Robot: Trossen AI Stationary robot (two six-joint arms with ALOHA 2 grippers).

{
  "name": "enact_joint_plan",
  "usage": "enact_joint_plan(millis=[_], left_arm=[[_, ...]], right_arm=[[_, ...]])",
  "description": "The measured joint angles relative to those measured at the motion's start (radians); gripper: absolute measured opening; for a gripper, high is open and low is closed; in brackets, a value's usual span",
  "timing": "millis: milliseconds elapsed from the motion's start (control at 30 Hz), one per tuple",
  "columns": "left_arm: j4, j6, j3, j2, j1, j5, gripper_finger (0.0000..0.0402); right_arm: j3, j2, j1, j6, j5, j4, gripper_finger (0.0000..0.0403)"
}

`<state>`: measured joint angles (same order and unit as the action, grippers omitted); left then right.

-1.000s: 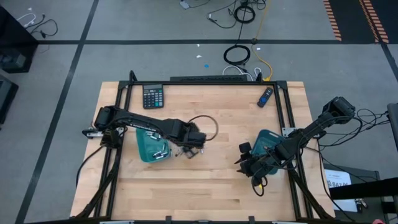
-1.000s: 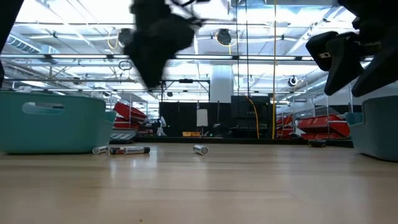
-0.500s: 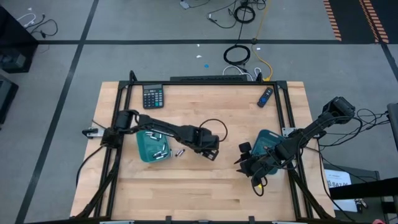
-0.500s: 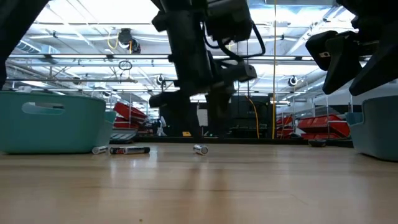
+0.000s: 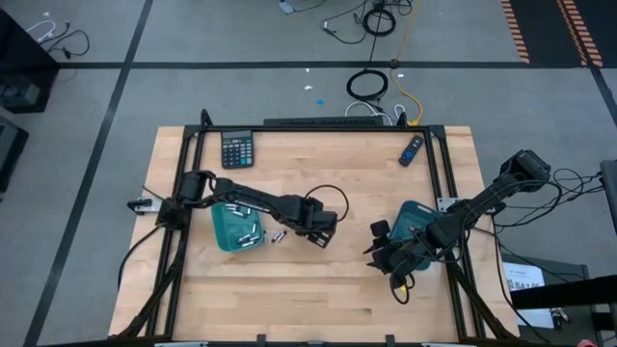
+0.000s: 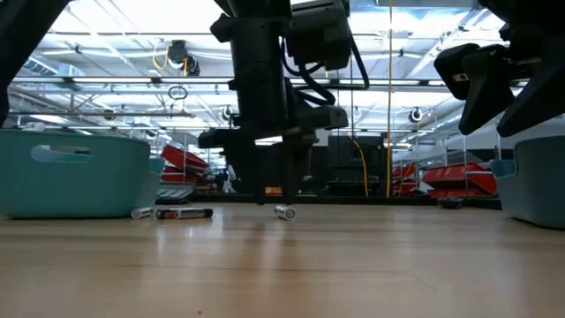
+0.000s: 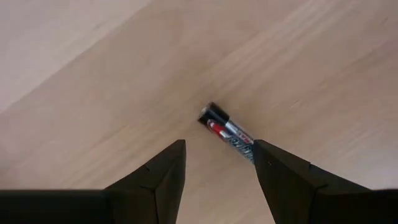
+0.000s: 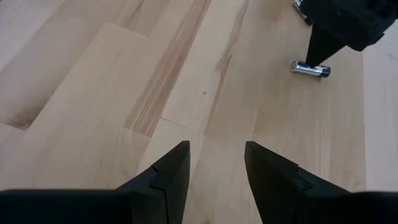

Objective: Sort batteries
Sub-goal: Put the white battery into the left blue bin

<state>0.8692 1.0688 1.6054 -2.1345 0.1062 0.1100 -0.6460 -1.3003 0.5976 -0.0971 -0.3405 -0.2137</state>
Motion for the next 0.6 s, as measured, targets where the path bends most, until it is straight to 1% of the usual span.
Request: enact_joint_plan(millis=[133,267,367,600], left_arm=[[-0.004,0.0,0.0,0.0,-0.005,0.0,0.0196],[-0.056,0.009,0.0,0.0,-0.008,0.0,0.0196],[-0.042,0.023,0.0,-0.002,-0.007,0.001,0.0196],[-0.044,0.016,0.005,-0.056,-0.007,-0.03,0.0196]], right_arm=[[0.0,0.0,0.0,0.0,0.001,0.0,0.0145],[0.0,0.0,0.0,0.0,0.001,0.0,0.0145],[0.0,0.0,0.0,0.0,0.002,0.0,0.0145],[0.0,0.0,0.0,0.0,0.002,0.0,0.0145]])
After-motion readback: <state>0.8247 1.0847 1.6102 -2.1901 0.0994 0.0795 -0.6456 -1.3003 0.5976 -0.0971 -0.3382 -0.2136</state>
